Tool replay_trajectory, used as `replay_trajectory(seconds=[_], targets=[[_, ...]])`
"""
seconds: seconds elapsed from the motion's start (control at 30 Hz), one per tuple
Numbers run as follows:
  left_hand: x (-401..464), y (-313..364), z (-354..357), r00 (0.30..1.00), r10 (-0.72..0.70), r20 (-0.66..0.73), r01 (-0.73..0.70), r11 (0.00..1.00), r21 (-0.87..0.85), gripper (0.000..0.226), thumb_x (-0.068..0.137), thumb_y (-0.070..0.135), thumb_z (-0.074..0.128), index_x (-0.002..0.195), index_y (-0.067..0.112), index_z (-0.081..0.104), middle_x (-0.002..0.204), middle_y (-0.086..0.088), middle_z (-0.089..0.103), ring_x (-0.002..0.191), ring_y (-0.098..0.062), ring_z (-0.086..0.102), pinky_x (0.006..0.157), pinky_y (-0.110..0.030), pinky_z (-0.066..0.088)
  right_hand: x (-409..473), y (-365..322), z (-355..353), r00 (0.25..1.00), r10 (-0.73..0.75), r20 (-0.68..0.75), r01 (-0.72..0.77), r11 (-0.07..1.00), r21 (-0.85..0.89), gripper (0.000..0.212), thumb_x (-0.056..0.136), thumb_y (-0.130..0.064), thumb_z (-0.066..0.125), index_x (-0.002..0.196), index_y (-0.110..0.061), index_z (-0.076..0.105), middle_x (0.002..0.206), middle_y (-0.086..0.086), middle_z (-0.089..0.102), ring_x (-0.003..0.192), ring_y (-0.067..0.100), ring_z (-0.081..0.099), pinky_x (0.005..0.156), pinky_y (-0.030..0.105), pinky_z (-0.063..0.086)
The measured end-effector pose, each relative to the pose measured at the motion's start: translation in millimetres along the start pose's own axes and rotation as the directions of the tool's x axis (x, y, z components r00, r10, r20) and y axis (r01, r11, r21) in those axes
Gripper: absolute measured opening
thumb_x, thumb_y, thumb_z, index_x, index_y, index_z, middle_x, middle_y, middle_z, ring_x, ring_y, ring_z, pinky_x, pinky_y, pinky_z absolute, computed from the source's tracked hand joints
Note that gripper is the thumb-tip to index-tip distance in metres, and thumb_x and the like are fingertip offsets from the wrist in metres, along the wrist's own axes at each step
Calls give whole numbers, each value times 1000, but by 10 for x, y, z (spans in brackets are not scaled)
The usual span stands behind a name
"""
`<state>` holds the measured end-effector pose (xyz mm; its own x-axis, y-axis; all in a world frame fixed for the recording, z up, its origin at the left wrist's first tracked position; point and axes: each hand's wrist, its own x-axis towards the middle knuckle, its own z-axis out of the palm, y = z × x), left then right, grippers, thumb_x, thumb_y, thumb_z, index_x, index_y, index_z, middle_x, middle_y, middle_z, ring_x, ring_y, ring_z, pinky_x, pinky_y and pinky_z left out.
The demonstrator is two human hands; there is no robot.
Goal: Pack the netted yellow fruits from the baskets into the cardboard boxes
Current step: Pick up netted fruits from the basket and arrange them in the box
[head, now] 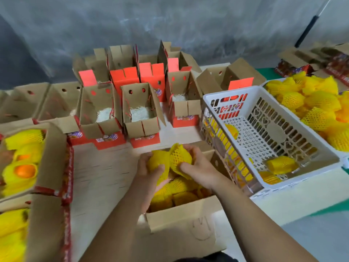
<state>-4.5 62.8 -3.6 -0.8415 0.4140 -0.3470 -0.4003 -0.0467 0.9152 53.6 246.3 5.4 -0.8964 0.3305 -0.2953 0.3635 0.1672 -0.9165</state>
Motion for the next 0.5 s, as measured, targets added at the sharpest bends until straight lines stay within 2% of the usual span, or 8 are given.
replay_trajectory(seconds=[0.03, 0.07, 0.1, 0.17, 0.27, 0.33, 0.4, 0.5], targets=[[31, -24, -39, 996, 83, -13, -78, 968, 238, 48, 93, 15, 75, 128, 37, 50, 134, -7, 54, 119, -28, 62, 97, -52, 55, 5, 44, -20, 1000, 9, -24, -10, 998, -56, 63, 67, -35, 72, 126, -35, 50, 105, -6, 70, 84, -4, 66, 73, 18, 54], [59, -55, -55, 984, 177, 18, -161, 842, 515, 56, 90, 17, 77, 133, 34, 45, 133, -4, 49, 122, -29, 56, 103, -51, 51, 8, 91, -46, 999, 19, -35, -23, 992, -124, 62, 68, -33, 74, 125, -33, 50, 103, -5, 69, 81, -3, 65, 70, 18, 52], [92, -107, -56, 964, 249, 96, -238, 642, 729, 64, 87, 21, 79, 136, 32, 39, 130, 0, 45, 121, -29, 53, 103, -48, 48, 10, 141, -67, 999, 34, -28, -39, 977, -212, 61, 68, -33, 75, 123, -32, 49, 102, -3, 68, 82, 1, 64, 69, 19, 50], [158, -128, -33, 923, 264, 280, -344, 240, 908, 69, 83, 24, 81, 133, 31, 34, 128, 2, 45, 112, -30, 59, 92, -48, 52, 51, 231, -56, 998, 52, 23, -37, 909, -416, 60, 69, -29, 77, 122, -31, 48, 109, 1, 63, 89, 10, 62, 71, 20, 45], [206, -194, 1, 858, 267, 439, -377, -252, 891, 42, 82, 13, 71, 119, 24, 54, 122, -4, 55, 98, -34, 64, 81, -47, 56, 207, 367, 113, 993, 54, 105, 18, 810, -586, 63, 73, -12, 77, 129, -22, 50, 128, 5, 44, 111, 20, 52, 94, 21, 41], [236, -261, -1, 763, 286, 579, -419, -463, 781, 34, 86, 9, 49, 112, 22, 66, 120, -8, 61, 105, -33, 57, 96, -45, 46, 320, 424, 249, 981, 91, 173, 54, 723, -689, 63, 81, -9, 73, 138, -18, 48, 139, 12, 45, 128, 30, 50, 108, 33, 41], [279, -356, -19, 786, 100, 610, -445, -594, 670, 53, 91, 5, 24, 131, 19, 55, 133, -13, 45, 121, -33, 37, 105, -47, 25, 402, 467, 376, 961, 171, 218, 76, 594, -801, 66, 91, -16, 68, 149, -25, 37, 148, 14, 43, 138, 36, 45, 112, 42, 41], [406, -402, -10, 893, -163, 419, -416, -651, 635, 46, 105, 9, 28, 147, 15, 45, 140, -16, 41, 128, -37, 39, 105, -47, 31, 408, 459, 498, 965, 205, 165, 79, 370, -926, 58, 102, -28, 48, 152, -44, 23, 152, 8, 34, 145, 36, 28, 114, 47, 33]])
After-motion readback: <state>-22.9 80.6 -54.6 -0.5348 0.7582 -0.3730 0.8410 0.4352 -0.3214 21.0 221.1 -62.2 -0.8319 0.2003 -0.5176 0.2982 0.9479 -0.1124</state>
